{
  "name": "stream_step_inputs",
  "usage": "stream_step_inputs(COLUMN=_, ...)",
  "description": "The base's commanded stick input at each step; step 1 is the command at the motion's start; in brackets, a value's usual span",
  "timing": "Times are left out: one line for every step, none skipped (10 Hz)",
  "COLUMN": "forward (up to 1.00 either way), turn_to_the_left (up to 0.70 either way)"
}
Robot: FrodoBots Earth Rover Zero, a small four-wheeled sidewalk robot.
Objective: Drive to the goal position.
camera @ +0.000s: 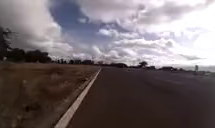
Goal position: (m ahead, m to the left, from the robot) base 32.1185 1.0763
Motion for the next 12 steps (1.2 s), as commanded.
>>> stream_step_inputs(forward=0.98, turn_to_the_left=0.0)
stream_step_inputs(forward=0.98, turn_to_the_left=-0.07)
stream_step_inputs(forward=0.98, turn_to_the_left=-0.24)
stream_step_inputs(forward=0.99, turn_to_the_left=0.0)
stream_step_inputs(forward=0.99, turn_to_the_left=0.0)
stream_step_inputs(forward=0.98, turn_to_the_left=0.0)
stream_step_inputs(forward=1.0, turn_to_the_left=0.0)
stream_step_inputs(forward=0.99, turn_to_the_left=0.0)
stream_step_inputs(forward=1.0, turn_to_the_left=0.0)
stream_step_inputs(forward=0.99, turn_to_the_left=-0.09)
stream_step_inputs(forward=0.98, turn_to_the_left=-0.24)
stream_step_inputs(forward=0.98, turn_to_the_left=-0.31)
